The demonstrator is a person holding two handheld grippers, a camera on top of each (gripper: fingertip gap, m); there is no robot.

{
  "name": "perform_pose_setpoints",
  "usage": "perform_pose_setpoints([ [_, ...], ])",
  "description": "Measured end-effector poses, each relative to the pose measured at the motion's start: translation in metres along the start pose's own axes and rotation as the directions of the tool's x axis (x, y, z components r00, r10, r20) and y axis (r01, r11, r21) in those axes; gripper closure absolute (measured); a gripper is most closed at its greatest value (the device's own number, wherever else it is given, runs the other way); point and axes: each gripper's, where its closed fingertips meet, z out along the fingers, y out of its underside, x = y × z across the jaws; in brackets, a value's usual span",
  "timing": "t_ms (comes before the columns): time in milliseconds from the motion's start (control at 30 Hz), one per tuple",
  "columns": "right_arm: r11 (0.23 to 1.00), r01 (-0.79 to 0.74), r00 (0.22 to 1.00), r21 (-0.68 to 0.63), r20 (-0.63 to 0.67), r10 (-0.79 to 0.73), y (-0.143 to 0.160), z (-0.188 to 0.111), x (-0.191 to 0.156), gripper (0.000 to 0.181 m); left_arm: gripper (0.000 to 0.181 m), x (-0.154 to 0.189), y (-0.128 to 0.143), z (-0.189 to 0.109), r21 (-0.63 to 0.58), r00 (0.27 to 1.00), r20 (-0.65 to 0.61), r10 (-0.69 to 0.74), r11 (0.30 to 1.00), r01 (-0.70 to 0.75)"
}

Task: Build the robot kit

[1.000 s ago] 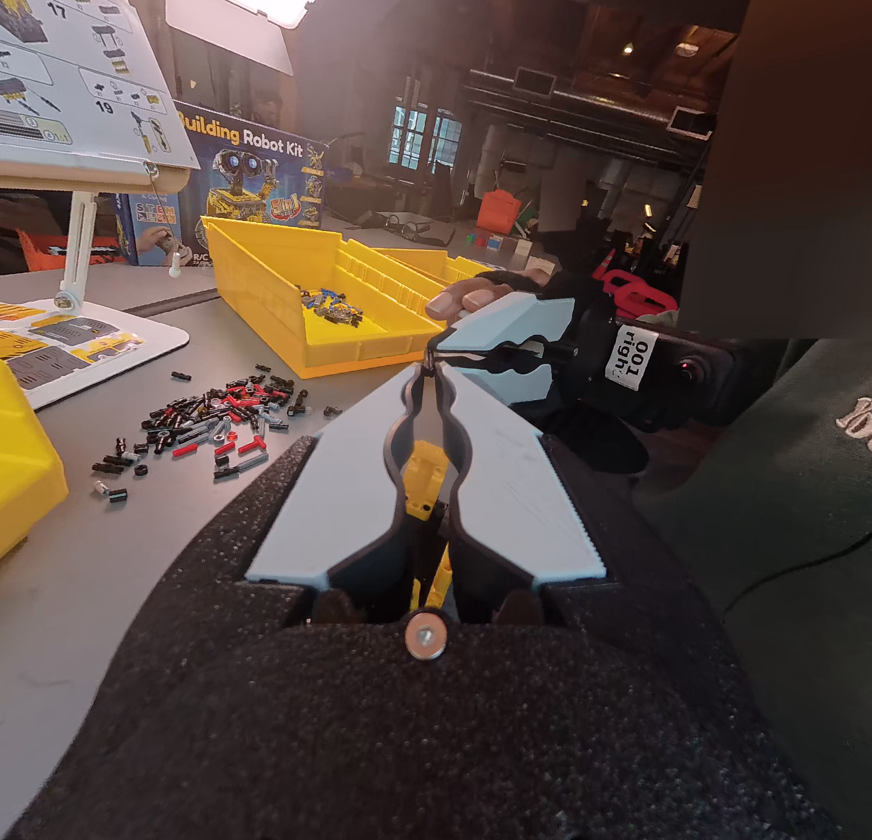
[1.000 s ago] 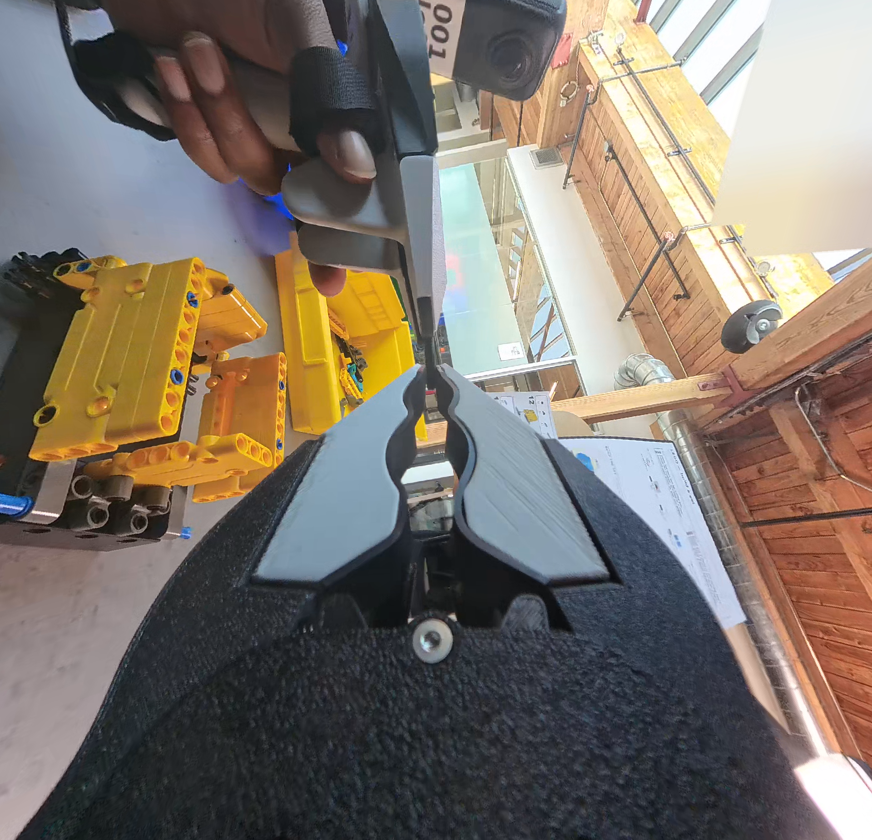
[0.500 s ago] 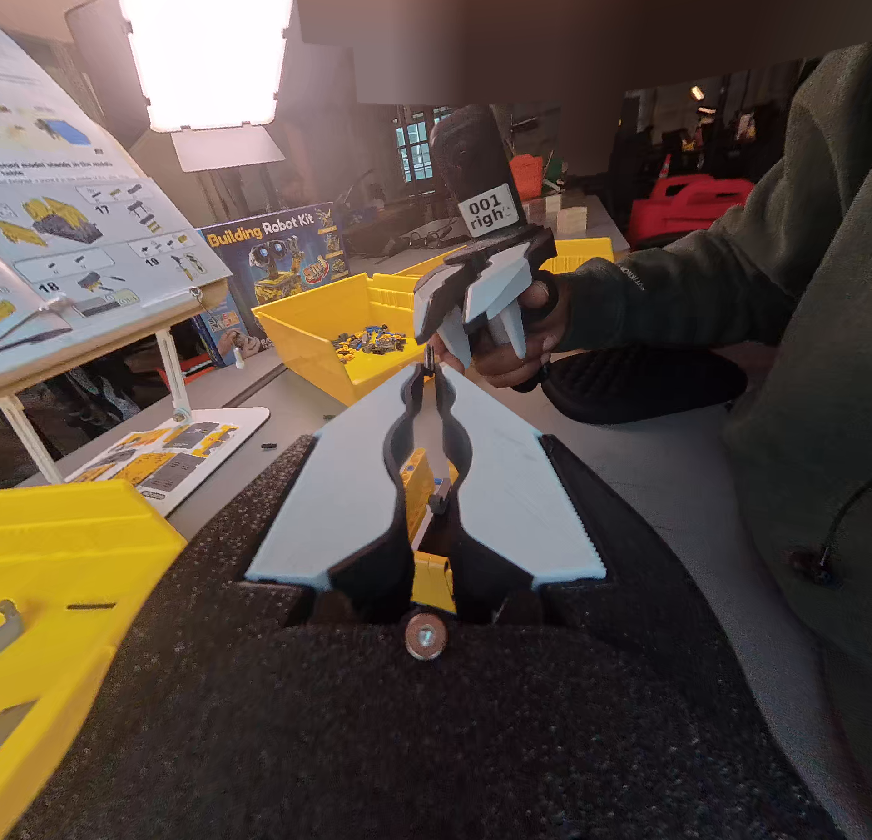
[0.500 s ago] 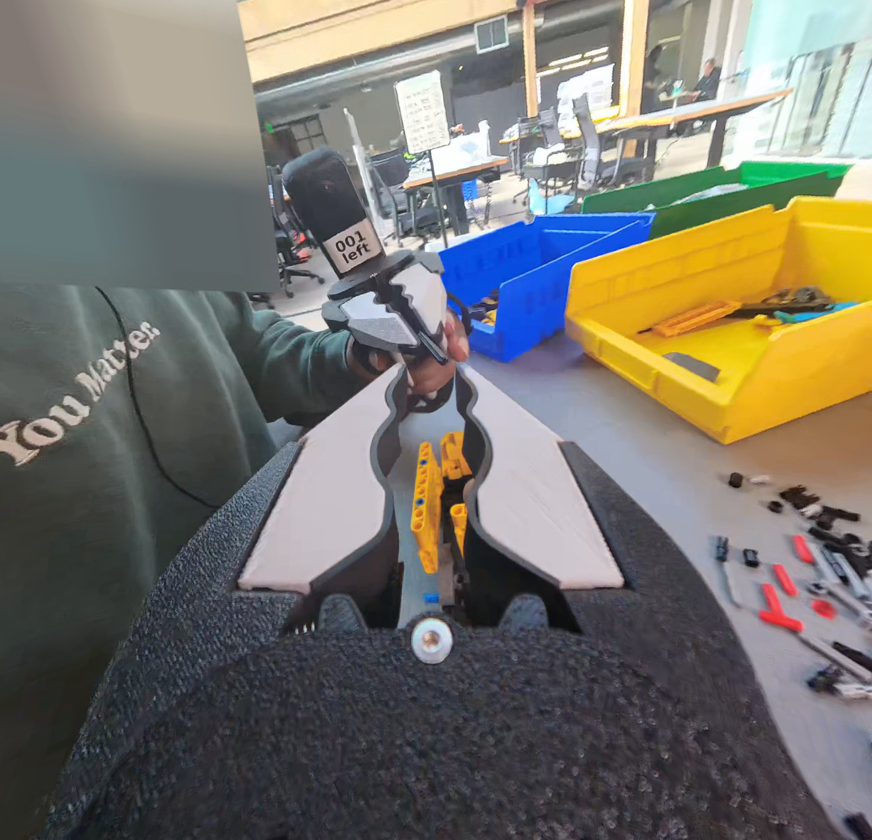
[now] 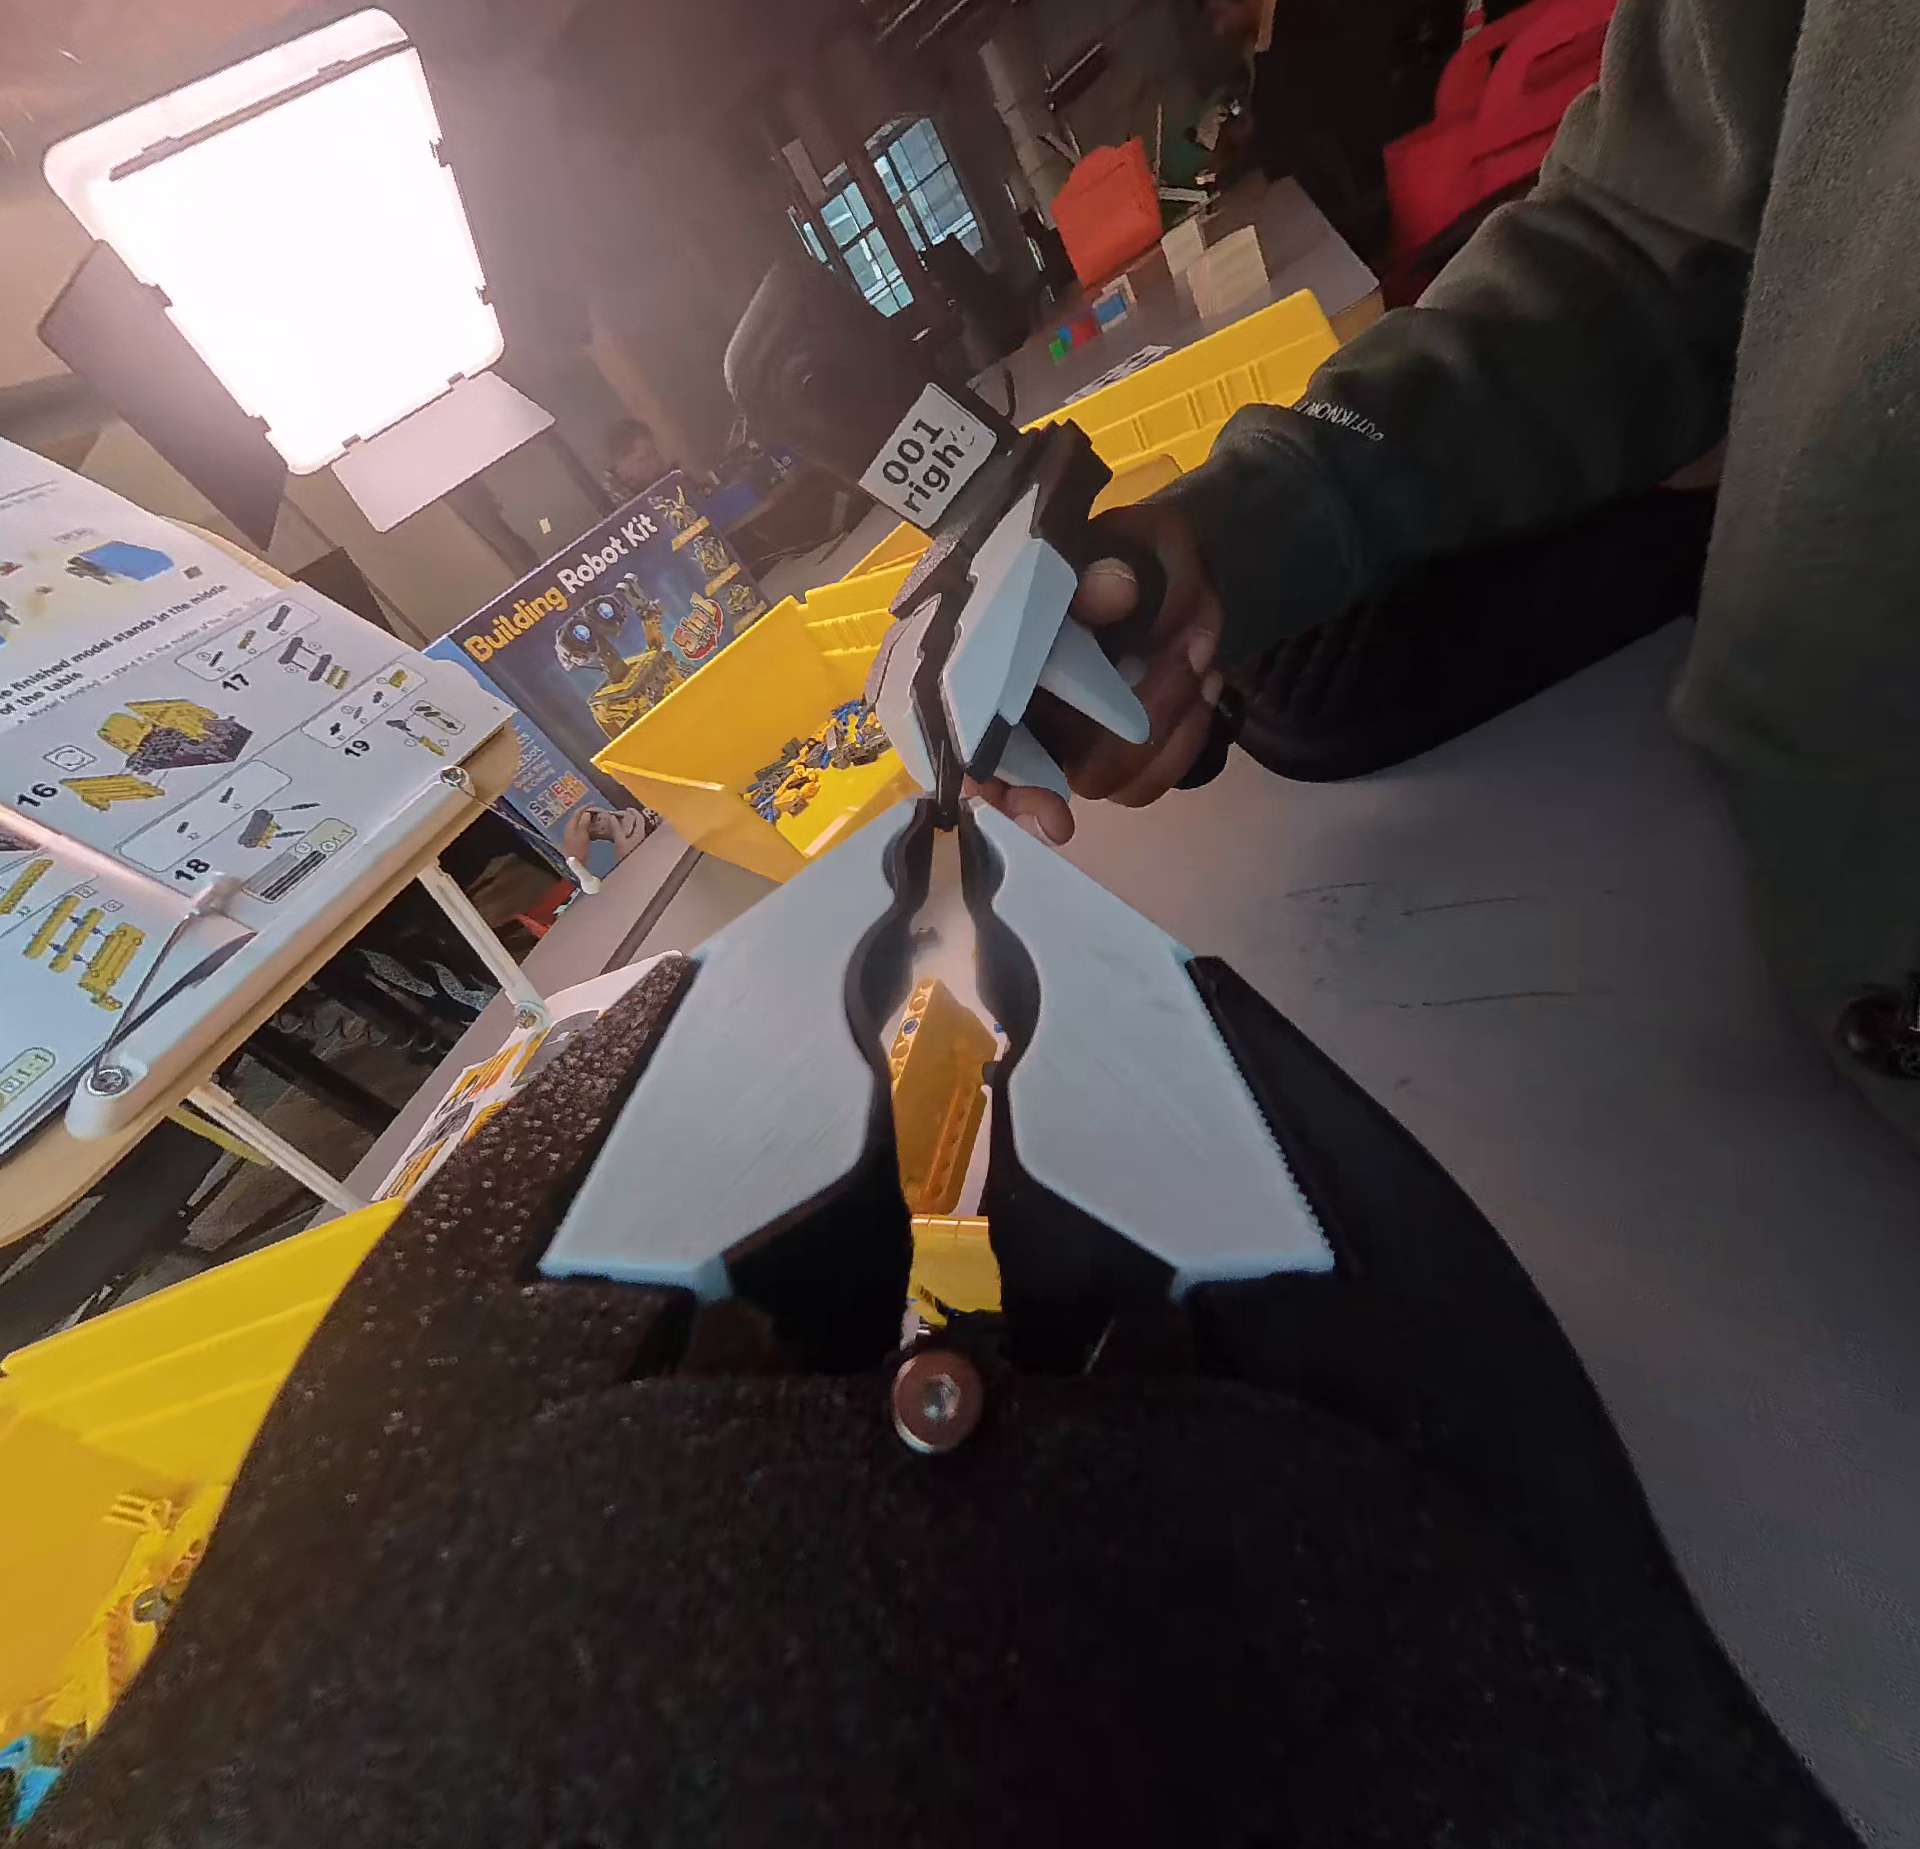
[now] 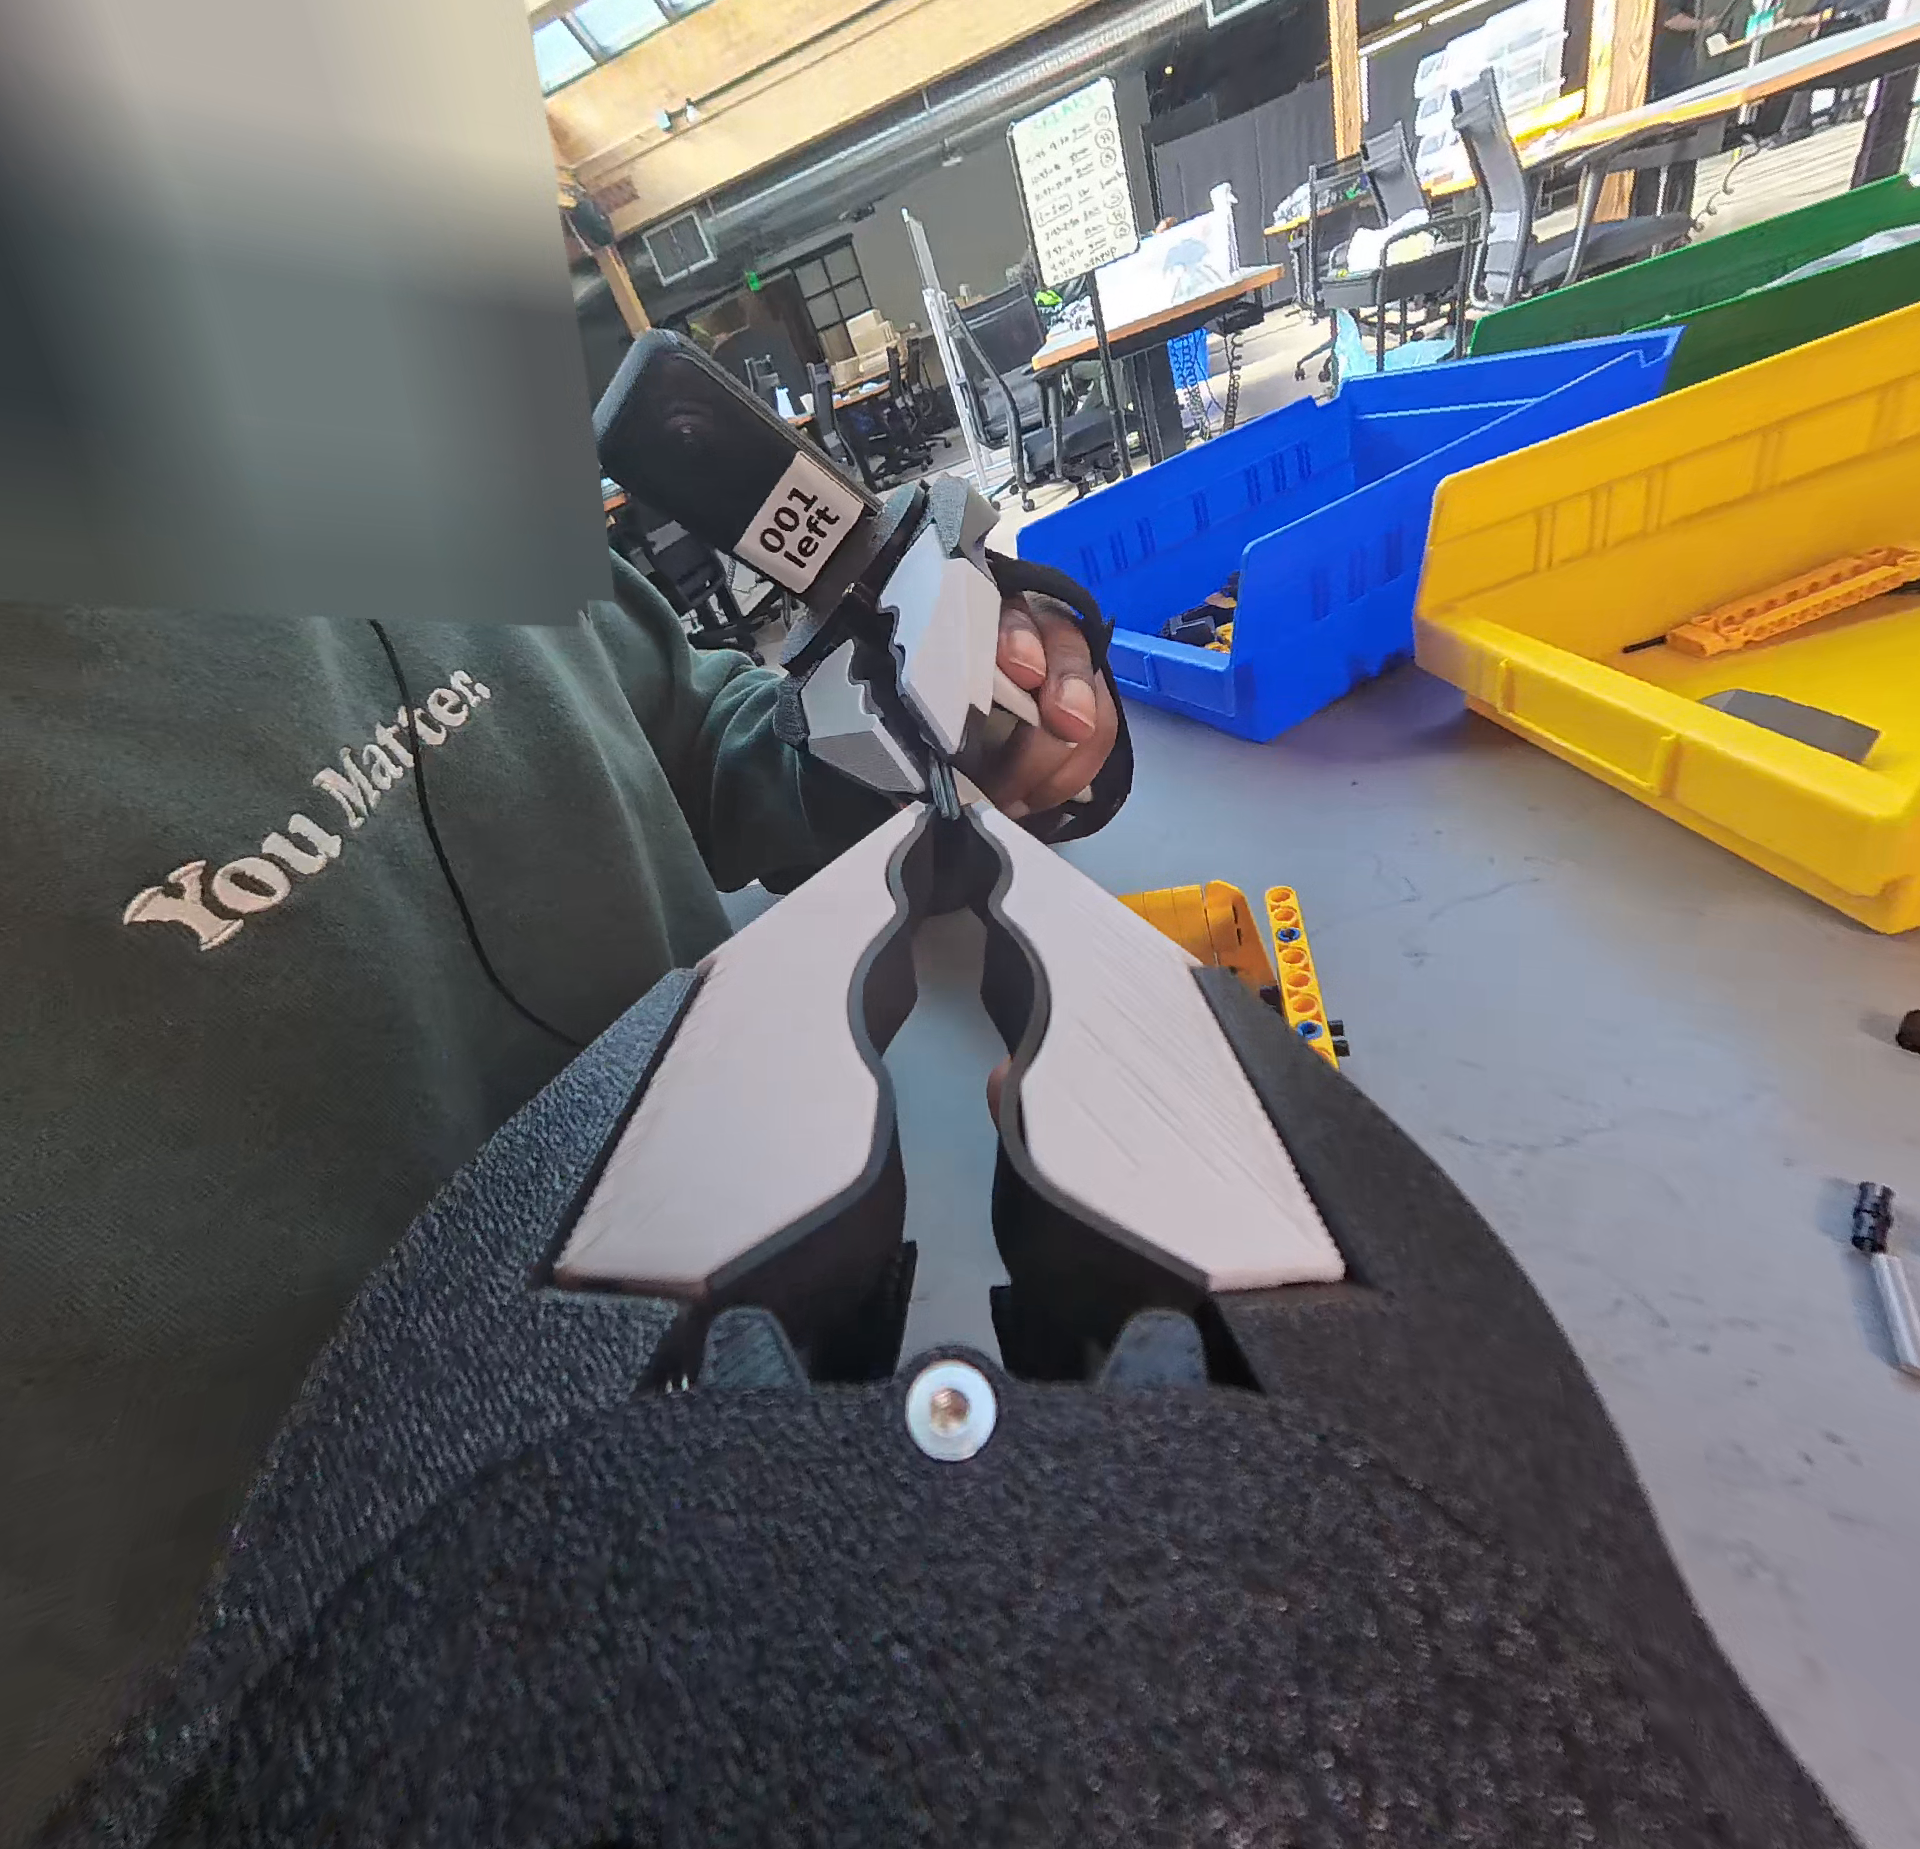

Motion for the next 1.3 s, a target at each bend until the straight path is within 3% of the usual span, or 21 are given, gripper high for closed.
perform_pose_setpoints([
  [133, 0.988, 0.156, 0.987, 0.013, -0.038, -0.155, -0.002, 0.000, -0.002, 0.178, 0.178, 0.000, -0.001, -0.001, 0.025, 0.997, -0.017, -0.080, 0.996, 0.080],
  [233, 0.951, 0.309, 0.947, -0.014, -0.086, -0.309, -0.001, 0.001, -0.002, 0.179, 0.166, -0.002, -0.004, -0.003, 0.068, 0.973, -0.067, -0.221, 0.972, 0.226],
  [433, 0.866, 0.498, 0.853, -0.040, -0.158, -0.497, -0.007, -0.001, -0.003, 0.178, 0.161, -0.005, -0.006, -0.005, 0.081, 0.848, -0.195, -0.492, 0.854, 0.514],
  [600, 0.781, 0.619, 0.757, -0.084, -0.203, -0.621, -0.012, -0.001, -0.004, 0.178, 0.165, -0.005, -0.012, -0.007, 0.088, 0.761, -0.280, -0.586, 0.773, 0.628],
  [767, 0.717, 0.686, 0.689, -0.124, -0.208, -0.695, -0.012, 0.002, -0.008, 0.178, 0.176, -0.004, -0.014, -0.008, 0.091, 0.761, -0.291, -0.580, 0.775, 0.626],
  [1000, 0.660, 0.732, 0.625, -0.169, -0.221, -0.749, -0.011, 0.004, -0.007, 0.178, 0.178, -0.004, -0.015, -0.009, 0.098, 0.809, -0.257, -0.528, 0.819, 0.566],
  [1300, 0.696, 0.678, 0.672, -0.238, -0.182, -0.718, 0.005, 0.007, 0.001, 0.165, 0.178, 0.005, -0.005, -0.004, 0.016, 0.928, -0.165, -0.334, 0.940, 0.341],
])
